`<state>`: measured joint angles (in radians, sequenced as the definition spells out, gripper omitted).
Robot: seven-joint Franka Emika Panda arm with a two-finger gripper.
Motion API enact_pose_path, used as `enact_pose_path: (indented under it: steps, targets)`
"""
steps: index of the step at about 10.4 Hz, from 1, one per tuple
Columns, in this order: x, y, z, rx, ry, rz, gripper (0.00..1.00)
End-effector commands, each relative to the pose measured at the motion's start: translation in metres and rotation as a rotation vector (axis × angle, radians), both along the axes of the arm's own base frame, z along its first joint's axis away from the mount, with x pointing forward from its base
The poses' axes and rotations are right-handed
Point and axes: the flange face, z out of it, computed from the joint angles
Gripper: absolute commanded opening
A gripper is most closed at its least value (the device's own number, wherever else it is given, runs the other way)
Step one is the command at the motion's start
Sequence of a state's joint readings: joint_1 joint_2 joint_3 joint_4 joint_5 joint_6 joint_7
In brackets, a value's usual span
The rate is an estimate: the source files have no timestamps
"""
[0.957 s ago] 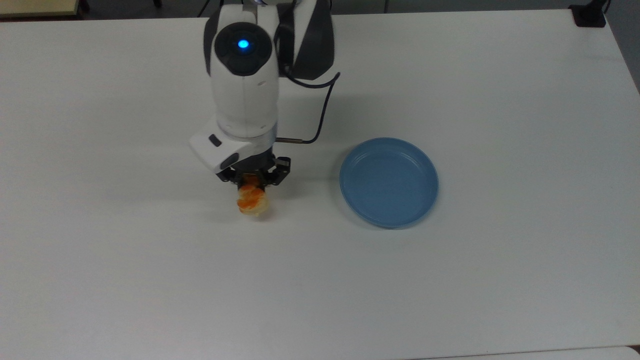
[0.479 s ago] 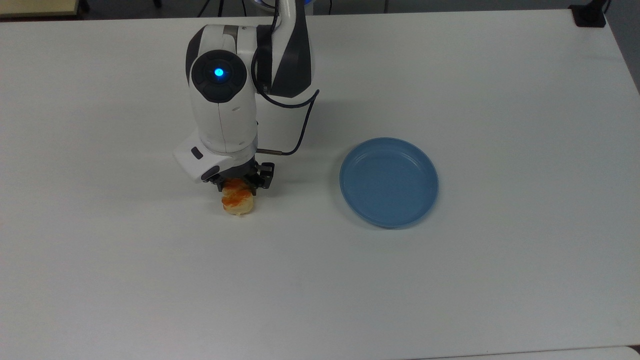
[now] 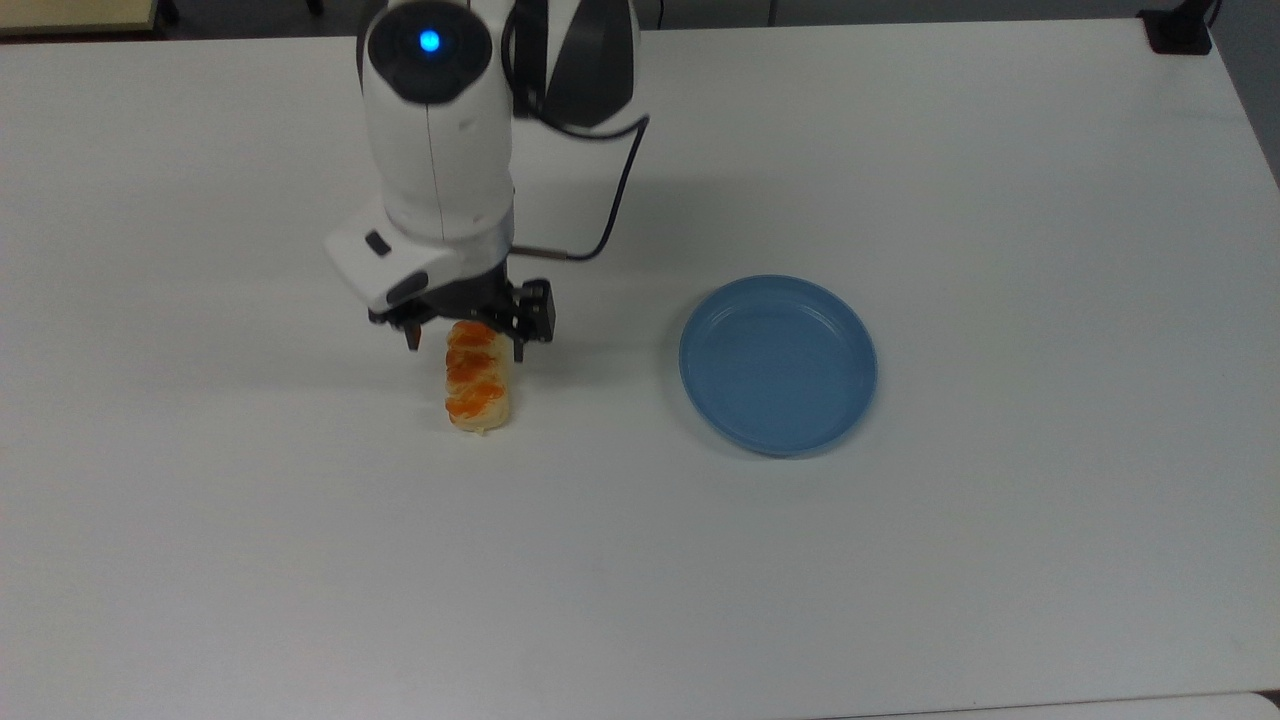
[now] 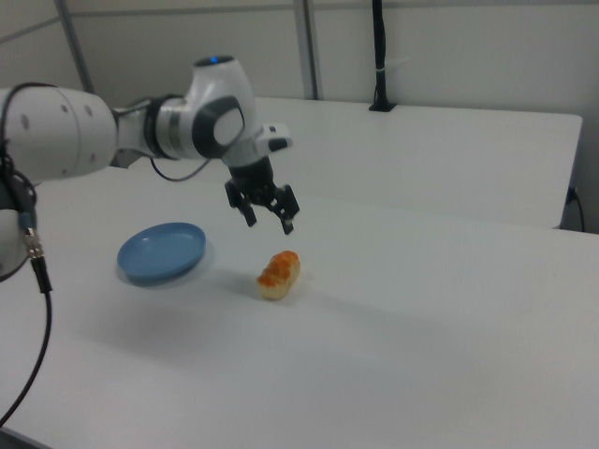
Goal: Put the bread on the table
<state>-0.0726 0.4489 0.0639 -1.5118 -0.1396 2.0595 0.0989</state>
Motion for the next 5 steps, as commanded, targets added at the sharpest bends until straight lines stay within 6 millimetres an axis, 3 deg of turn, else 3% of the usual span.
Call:
enact_pose_path:
  steps: [1,2,4,5]
  targets:
    - [-0.042,0.025,0.085,-0.025,0.034,0.016,1.00]
    - [-0.057,0.035,0.107,-0.032,0.057,0.022,1.00]
    - [-0.083,0.036,0.148,-0.033,0.065,0.007,1.00]
    - [-0.094,0.043,0.159,-0.036,0.080,0.011,1.00]
